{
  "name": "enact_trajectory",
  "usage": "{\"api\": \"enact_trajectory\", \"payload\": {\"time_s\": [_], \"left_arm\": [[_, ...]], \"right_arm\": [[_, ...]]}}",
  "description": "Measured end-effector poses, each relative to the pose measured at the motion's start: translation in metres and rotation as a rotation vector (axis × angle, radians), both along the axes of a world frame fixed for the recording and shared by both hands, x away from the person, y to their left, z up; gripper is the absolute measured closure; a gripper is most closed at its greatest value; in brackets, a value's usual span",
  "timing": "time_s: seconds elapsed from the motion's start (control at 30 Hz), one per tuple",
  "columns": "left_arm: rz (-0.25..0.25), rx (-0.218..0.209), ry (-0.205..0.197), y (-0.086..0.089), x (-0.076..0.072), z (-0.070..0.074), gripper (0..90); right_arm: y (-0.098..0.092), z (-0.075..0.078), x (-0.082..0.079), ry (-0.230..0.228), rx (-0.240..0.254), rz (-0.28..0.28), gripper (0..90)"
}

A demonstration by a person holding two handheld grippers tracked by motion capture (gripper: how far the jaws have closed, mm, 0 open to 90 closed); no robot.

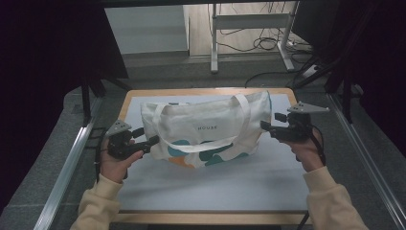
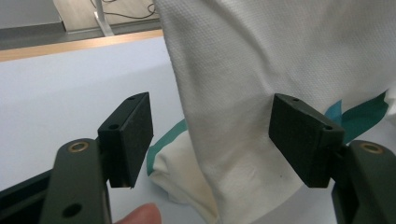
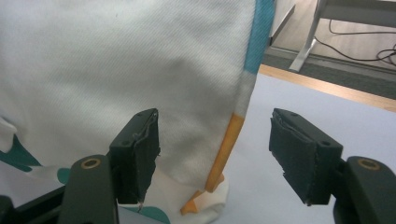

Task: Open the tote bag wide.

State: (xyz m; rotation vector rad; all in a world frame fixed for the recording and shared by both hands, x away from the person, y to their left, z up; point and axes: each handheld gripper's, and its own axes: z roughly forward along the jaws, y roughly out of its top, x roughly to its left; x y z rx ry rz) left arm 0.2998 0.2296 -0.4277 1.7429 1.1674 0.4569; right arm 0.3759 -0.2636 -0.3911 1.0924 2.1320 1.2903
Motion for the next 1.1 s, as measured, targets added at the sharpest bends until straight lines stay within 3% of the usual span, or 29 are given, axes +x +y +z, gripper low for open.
{"api": "enact_trajectory", "payload": {"time_s": [0.2,0.37,0.57,0.73,0.9,1.1], "left_arm": [[-0.011,-0.008,0.002,-0.003,0.002,0.0,34.7],[-0.036,-0.008,-0.001,-0.006,0.003,0.0,44.6],[-0.034,0.003,-0.009,-0.007,0.003,-0.001,56.0],[-0.027,0.021,-0.01,-0.01,0.001,-0.002,67.2],[-0.022,0.021,-0.029,-0.01,-0.001,-0.003,73.4],[-0.023,0.004,-0.043,-0.007,-0.004,-0.003,77.8]], "right_arm": [[0.0,-0.001,0.005,0.021,0.02,0.014,33.0],[0.0,-0.004,0.009,0.038,0.039,0.024,35.7],[0.003,-0.01,0.011,0.067,0.055,0.041,49.1],[0.008,-0.014,0.007,0.051,-0.012,0.034,68.7],[0.006,-0.012,0.004,0.032,-0.02,0.036,81.0],[0.005,-0.012,-0.001,0.001,-0.024,0.041,85.3]]}}
